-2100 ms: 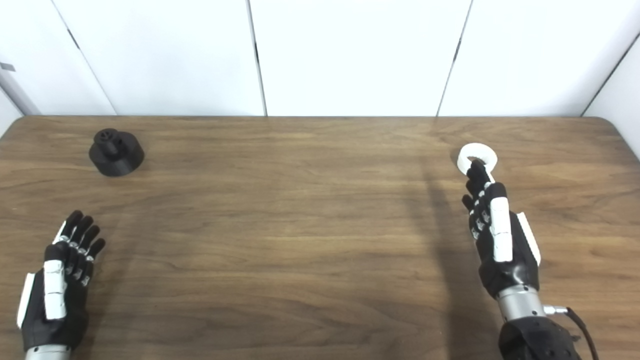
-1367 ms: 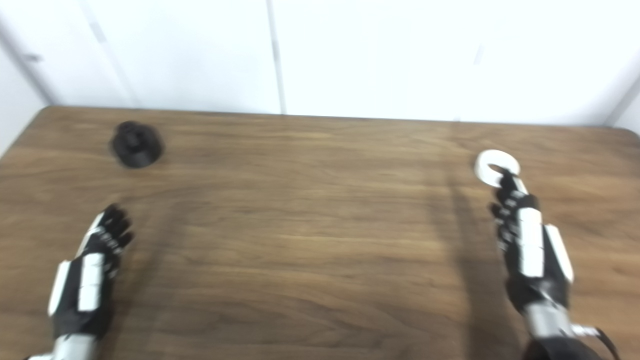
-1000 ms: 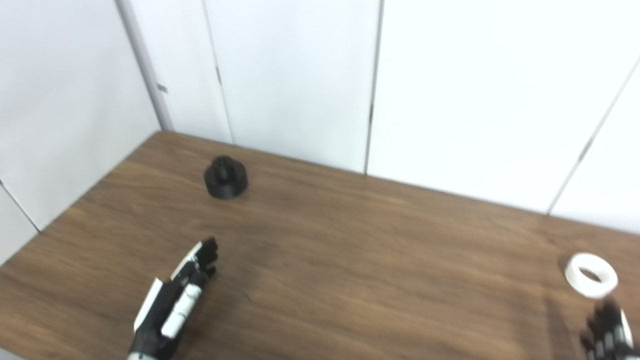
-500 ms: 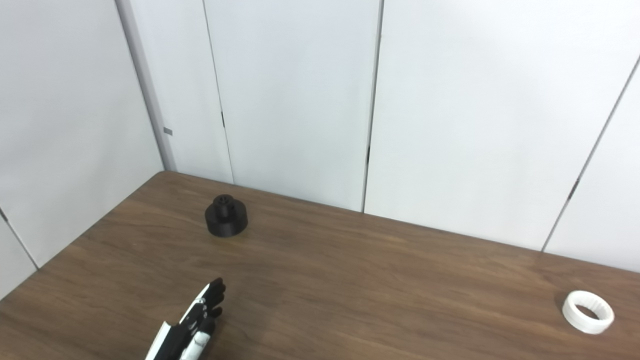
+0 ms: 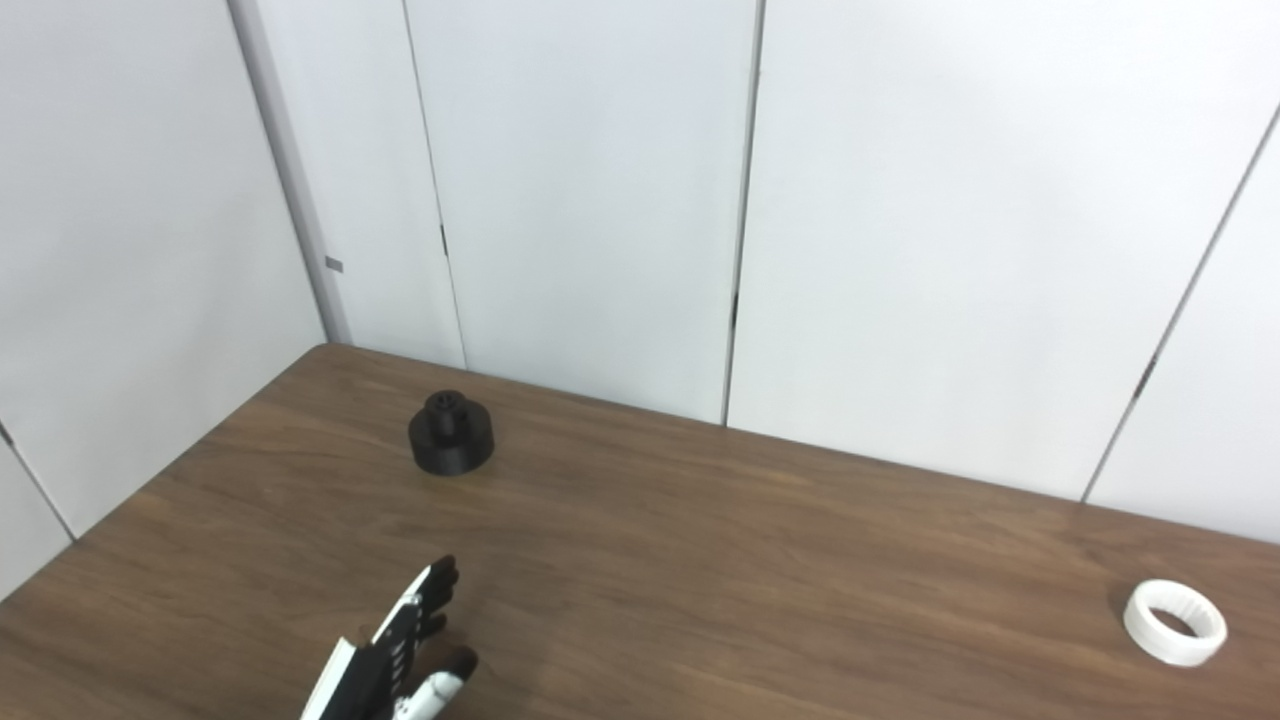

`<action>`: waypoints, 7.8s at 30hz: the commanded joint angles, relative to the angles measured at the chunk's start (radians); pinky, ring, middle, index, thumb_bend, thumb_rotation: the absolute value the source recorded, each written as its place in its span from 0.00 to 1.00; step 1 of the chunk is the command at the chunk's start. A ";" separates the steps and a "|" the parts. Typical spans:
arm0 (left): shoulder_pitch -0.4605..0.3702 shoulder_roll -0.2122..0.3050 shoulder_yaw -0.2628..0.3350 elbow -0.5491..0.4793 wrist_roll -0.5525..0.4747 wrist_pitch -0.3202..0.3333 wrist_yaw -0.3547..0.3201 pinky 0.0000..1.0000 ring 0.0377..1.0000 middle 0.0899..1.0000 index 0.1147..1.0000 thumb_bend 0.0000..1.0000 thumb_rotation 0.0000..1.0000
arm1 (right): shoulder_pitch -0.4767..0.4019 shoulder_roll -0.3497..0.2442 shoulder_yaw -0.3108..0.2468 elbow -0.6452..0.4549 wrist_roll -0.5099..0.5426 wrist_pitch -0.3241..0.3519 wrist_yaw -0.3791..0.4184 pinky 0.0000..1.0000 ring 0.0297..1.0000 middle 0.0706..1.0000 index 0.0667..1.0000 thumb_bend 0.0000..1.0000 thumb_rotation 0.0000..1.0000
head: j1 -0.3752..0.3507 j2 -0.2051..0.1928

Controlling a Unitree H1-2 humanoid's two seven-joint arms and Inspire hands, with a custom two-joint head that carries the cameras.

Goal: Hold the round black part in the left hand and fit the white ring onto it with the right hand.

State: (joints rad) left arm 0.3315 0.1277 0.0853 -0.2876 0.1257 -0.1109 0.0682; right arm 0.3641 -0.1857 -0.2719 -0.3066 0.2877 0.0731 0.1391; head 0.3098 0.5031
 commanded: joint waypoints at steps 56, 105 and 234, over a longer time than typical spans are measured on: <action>-0.703 0.416 -0.058 0.601 0.482 0.387 0.034 1.00 0.97 0.91 0.83 1.00 0.59 | 0.056 -0.003 0.043 -0.138 -0.038 0.085 -0.034 1.00 1.00 1.00 1.00 0.63 1.00 | -0.006 0.047; -0.870 0.308 -0.085 1.026 0.262 0.281 0.180 1.00 1.00 0.95 0.89 1.00 0.54 | 0.074 -0.014 0.040 -0.152 -0.052 0.072 -0.027 1.00 1.00 0.99 0.99 0.63 1.00 | -0.022 0.077; -0.252 0.149 -0.295 -0.222 0.419 0.272 -0.208 1.00 0.95 0.82 0.42 0.51 0.07 | -0.004 0.101 0.258 -0.409 -0.265 0.347 -0.137 1.00 0.97 0.93 0.96 0.64 1.00 | -0.424 0.397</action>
State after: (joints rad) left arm 0.0896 0.2810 -0.2040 -0.4711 0.5225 0.1856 -0.1412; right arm 0.4155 -0.1285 -0.0141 -0.6788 0.0290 0.4286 0.0150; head -0.1135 0.8989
